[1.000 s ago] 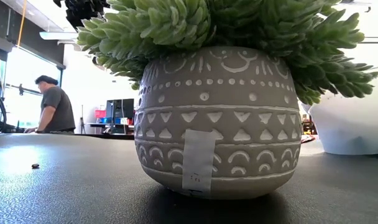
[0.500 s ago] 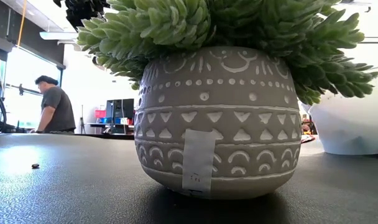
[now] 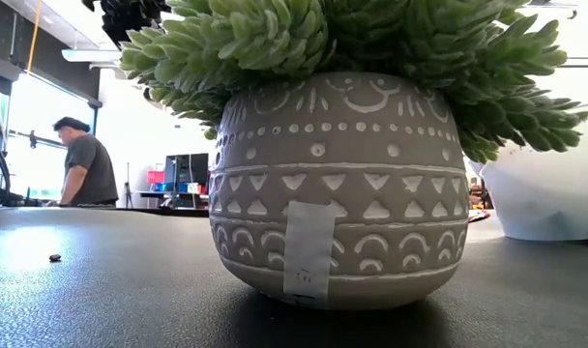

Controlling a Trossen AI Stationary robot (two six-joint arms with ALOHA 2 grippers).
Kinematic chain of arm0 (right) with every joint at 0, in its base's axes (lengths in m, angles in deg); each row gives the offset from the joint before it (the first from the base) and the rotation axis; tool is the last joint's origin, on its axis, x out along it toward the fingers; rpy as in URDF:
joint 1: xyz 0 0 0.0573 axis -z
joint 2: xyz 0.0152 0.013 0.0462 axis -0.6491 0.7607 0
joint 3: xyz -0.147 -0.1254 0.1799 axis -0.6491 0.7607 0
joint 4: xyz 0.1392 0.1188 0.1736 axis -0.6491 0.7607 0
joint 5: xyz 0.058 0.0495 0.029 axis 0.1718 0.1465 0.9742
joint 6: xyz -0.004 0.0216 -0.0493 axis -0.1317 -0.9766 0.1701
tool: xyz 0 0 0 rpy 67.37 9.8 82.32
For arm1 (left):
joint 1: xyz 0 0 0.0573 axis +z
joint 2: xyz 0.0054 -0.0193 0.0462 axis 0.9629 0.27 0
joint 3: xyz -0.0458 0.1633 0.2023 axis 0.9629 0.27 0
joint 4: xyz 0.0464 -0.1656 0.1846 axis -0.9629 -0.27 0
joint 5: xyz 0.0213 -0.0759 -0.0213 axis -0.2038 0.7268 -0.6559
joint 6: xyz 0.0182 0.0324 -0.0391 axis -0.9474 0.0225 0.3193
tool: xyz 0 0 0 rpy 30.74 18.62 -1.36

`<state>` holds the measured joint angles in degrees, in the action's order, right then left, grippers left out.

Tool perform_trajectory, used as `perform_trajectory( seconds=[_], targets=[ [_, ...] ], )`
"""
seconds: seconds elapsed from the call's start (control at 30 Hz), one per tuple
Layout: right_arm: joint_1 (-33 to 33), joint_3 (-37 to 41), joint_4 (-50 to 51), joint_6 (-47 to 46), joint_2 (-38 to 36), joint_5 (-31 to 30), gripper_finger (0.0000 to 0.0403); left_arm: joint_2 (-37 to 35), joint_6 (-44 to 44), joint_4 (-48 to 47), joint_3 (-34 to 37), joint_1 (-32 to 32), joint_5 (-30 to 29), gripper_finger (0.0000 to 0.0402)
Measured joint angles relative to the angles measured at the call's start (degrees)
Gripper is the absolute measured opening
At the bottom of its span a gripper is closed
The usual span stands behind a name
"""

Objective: Sort candy
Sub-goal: Put the red candy wrapper into the green bucket

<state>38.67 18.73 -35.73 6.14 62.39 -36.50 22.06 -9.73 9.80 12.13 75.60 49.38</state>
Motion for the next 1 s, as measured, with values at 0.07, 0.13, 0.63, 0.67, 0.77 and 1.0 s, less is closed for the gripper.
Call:
perform_trajectory(
  seconds=[0.07,0.13,0.63,0.67,0.77,1.0],
  targets=[
    [-0.02,0.05,-1.31,-0.42,-0.7,0.34,0.0009,0.0,-0.26,-0.55,0.0,0.0,0.0,0.0106],
    [-0.06,0.2,-2.21,-1.51,-1.28,0.73,0.0008,0.0,-0.93,-0.88,0.0,0.01,0.0,0.0106],
    [-0.91,0.15,-4.85,-4.05,-15.3,2.52,0.0001,0.0,-7.15,-0.5,0.0,0.01,-0.02,0.0106],
    [-1.2,0.15,-4.81,-4.14,-16.92,2.6,0.0001,0.0,-7.59,-0.23,0.0,0.07,-0.02,0.0106],
    [-2.12,0.15,-4.77,-5.36,-21.93,2.73,0.0001,0.0,-7.93,0.92,0.0,0.25,-0.02,0.0106],
    [-7.45,0.02,-4.68,-9.59,-33.18,2.53,0.0,0.0,-8.28,3.53,0.0,1.23,-0.02,0.0106]
  ],
)
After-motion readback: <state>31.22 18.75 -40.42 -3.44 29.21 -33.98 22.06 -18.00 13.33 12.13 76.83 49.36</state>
